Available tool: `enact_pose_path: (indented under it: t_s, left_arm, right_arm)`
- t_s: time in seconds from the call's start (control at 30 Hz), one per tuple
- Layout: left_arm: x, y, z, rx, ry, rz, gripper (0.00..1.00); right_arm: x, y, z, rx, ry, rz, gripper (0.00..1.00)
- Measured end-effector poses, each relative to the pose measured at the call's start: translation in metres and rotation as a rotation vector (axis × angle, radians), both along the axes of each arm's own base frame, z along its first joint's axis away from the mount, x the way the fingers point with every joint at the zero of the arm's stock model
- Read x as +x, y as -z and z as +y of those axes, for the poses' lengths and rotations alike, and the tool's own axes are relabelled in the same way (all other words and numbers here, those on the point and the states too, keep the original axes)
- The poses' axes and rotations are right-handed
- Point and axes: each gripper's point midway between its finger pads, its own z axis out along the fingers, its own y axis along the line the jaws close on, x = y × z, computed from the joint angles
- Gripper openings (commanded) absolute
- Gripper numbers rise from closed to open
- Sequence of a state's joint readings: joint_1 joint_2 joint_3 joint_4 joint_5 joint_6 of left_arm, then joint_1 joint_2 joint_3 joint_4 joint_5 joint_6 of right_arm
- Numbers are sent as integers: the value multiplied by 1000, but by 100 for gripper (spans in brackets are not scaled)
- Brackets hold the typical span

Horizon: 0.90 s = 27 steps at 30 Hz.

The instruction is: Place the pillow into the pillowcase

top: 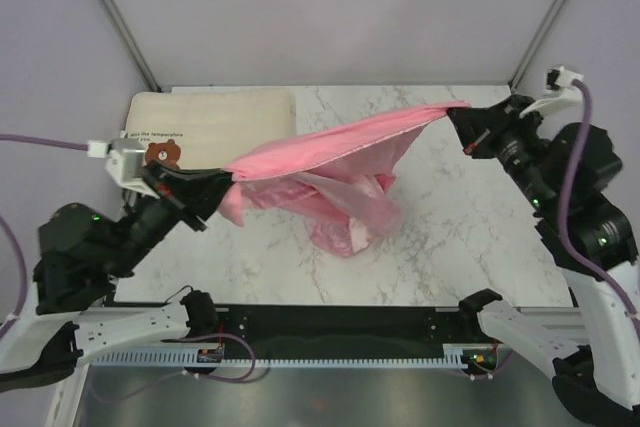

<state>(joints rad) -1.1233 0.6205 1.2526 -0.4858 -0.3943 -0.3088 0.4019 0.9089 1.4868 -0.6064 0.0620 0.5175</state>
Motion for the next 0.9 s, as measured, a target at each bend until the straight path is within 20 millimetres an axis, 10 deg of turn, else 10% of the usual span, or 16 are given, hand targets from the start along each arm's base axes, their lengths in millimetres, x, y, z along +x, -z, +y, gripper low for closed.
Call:
enact_pose_path:
  t_s: [0.13,0.23,0.4,0.6,0.9]
  left_arm:
    - [-22,-47,39,-114,16,-65,2]
    - [-32,-57,31,-103,89,-86,2]
    - [-32,-59,-4,-32,173,-91,2]
    - [-10,-45,-18,56,102,-55,6]
    - [69,-32,-59,198,-117,64,2]
  right_arm:
    - [-70,-85,-11,102,-92,-231,0]
    - [-132,-131,-27,160,-155,-409,0]
    - [-187,-155,-55,189,-132,-563,0]
    - [-143,-140,-58,173,-18,-495,0]
    - [-32,-85,1,111,-54,-239,0]
